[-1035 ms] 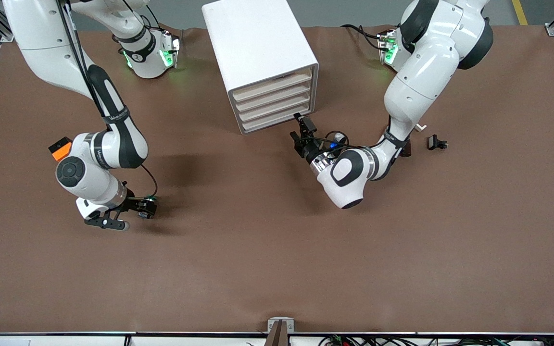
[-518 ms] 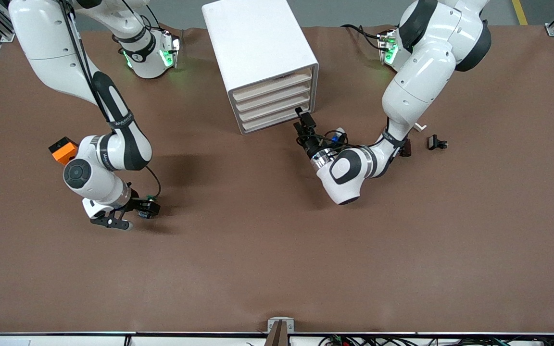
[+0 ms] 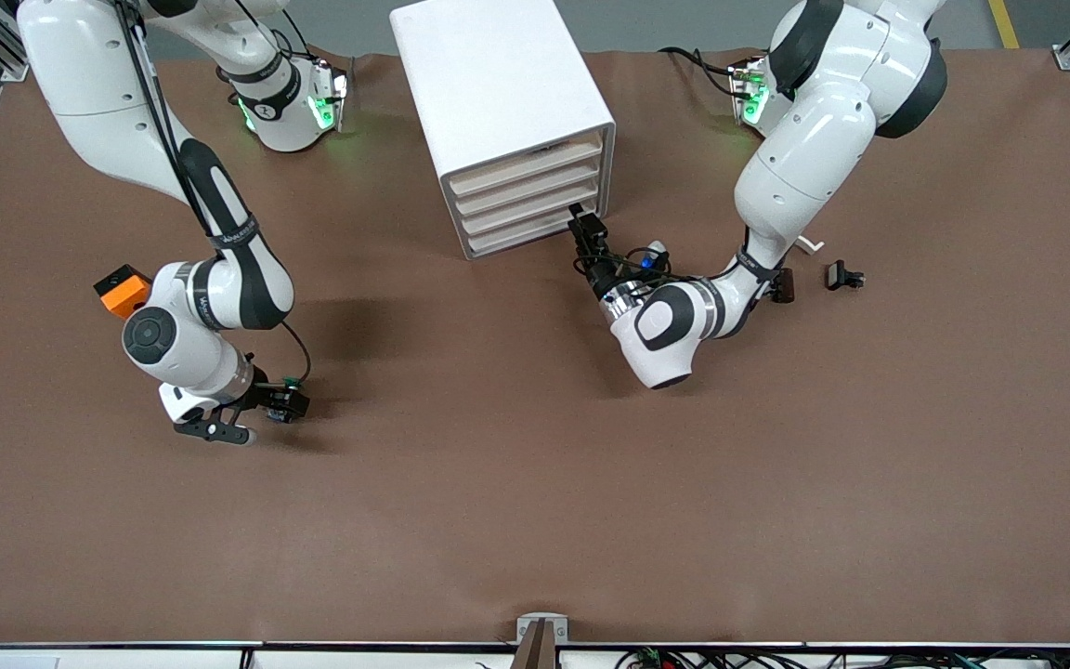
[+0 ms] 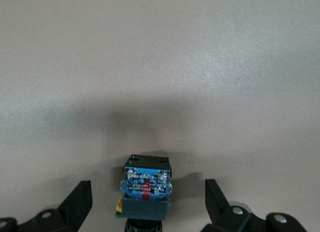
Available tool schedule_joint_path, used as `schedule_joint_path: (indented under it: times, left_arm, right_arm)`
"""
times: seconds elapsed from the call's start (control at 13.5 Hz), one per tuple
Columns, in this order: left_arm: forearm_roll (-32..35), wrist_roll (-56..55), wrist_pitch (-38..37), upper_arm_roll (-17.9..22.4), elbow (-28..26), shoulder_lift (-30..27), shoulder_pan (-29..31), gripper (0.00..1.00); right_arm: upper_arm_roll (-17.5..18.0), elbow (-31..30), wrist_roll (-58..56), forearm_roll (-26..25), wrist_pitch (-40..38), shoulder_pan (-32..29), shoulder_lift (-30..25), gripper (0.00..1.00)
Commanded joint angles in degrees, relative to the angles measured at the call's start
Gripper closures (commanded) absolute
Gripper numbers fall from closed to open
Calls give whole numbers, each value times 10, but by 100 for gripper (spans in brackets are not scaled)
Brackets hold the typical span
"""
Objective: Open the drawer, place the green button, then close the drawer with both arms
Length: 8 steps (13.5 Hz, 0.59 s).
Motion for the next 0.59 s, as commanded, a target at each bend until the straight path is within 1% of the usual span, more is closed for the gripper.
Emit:
schedule_joint_path:
  times: [0.0,0.15,0.22,0.3,0.37,0.44,0.52]
  left_arm:
    - [-6,-20,-3,-6,-17,-6,-5,51]
    - [-10,-26,-3,-8,-26,-6,-8,51]
    - [-10,-28,-3,-12,-29,-6,-10,51]
    - [-10,-30,-3,-13,-29,-6,-10,51]
    - [-10,-30,-3,-13,-30,-6,-10,51]
    - [-10,-31,-3,-13,-30,-6,-12,56]
    - [-11,-33,-3,-13,-30,-6,-17,67]
  right_arm:
    - [-2,1,-9,11,4,2,1,7]
    - [-2,2,-8,11,4,2,1,28]
    - [-3,2,-8,11,4,2,1,33]
    - [-3,2,-9,11,4,2,1,44]
    - [-3,2,-9,11,3,2,1,62]
    - [-3,3,-8,11,3,2,0,93]
    - [-3,4,-1,11,1,3,0,100]
